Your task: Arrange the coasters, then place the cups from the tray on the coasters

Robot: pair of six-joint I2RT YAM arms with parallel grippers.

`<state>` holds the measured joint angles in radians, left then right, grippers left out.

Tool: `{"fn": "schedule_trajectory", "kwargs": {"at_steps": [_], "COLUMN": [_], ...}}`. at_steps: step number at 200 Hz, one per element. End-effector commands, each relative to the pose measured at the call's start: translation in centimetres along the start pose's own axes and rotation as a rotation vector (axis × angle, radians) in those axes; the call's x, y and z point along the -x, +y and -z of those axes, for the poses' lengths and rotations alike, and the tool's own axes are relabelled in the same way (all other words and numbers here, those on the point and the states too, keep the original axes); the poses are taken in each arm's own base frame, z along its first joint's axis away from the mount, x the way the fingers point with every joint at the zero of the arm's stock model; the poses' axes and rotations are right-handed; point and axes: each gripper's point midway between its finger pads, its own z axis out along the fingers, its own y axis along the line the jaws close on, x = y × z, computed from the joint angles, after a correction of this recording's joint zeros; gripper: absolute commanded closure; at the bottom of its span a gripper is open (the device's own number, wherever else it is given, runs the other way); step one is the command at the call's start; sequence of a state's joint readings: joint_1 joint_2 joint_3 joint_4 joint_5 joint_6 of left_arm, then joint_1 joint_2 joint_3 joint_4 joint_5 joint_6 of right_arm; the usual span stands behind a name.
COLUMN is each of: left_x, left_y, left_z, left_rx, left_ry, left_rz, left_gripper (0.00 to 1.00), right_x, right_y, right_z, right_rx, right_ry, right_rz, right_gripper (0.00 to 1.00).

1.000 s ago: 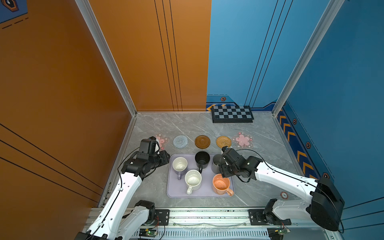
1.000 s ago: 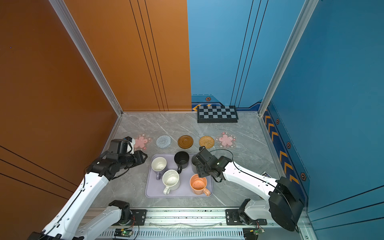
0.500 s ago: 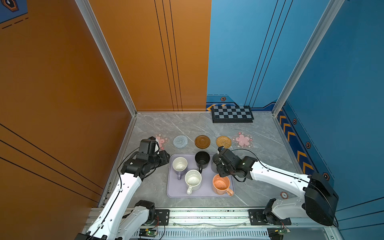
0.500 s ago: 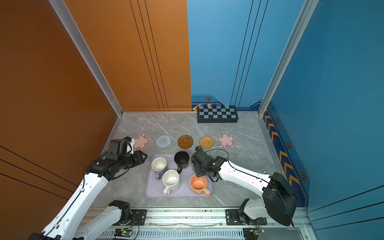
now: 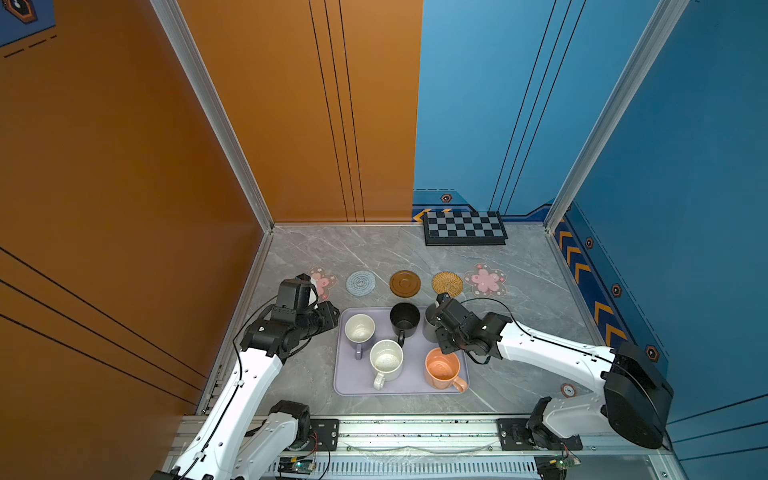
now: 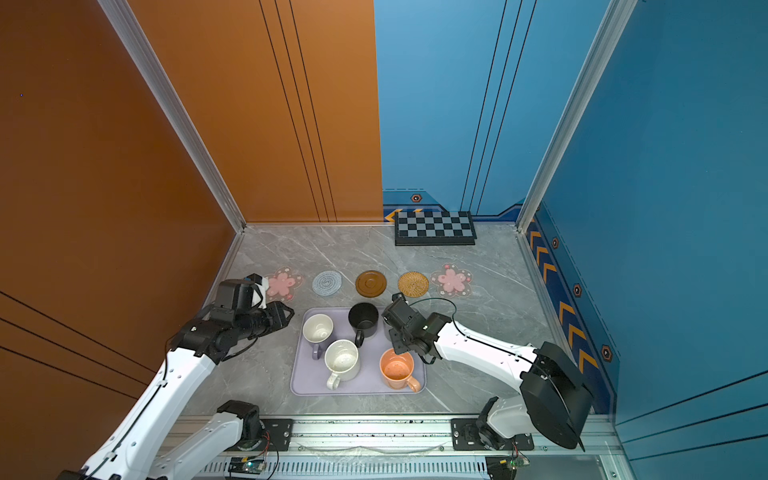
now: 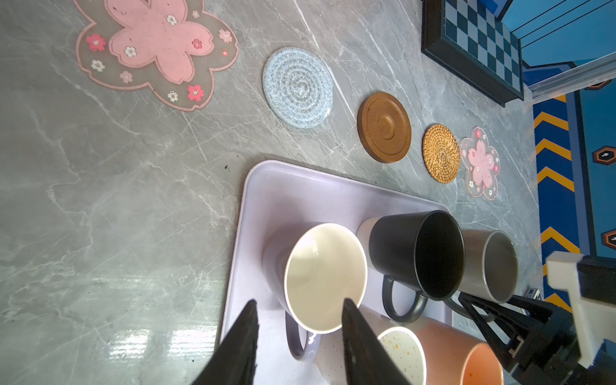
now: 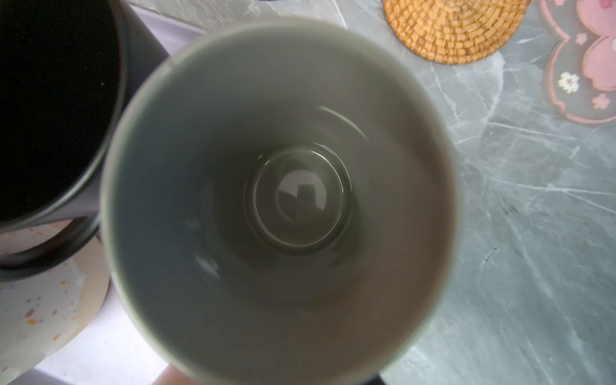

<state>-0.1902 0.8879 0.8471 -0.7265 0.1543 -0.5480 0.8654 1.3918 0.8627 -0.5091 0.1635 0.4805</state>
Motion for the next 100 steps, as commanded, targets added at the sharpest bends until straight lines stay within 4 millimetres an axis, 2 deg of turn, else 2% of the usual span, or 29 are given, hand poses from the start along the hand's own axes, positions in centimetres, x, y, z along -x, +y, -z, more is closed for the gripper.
{"fn": "schedule_trajectory", "kwargs": {"at_steps": [1,40,82,100], "left_x": [-0.7,-0.6,-0.7,-1.0], "left_y": [0.3,0.2,-0.1,0.1], "left_z": [0.0,0.0,0.3,0.2], "left_rx": [0.006,0.002,-0.013,-0.008], "left_ry": [0.016,0.017,0.012,0.019], "left_rz": [0.006,0.006,0.003,0.004], "left_gripper": [0.57,0.57,0.57,0.57], "right_x": [-2.3,-1.8,-2.0,-1.8], "right_y": [-1.4,-1.3,-1.7,-2.1], "right_z": [-0.3,0.2,0.6,0.8], "right_rx": [-0.072,-0.067,-0.082,-0.098], "right_ry": [0.081,0.066,0.066,0.052], "right_rz": [0.024,0.028,0.033,0.028], "right_gripper": [0.76,0.84,1.0,1.0]}}
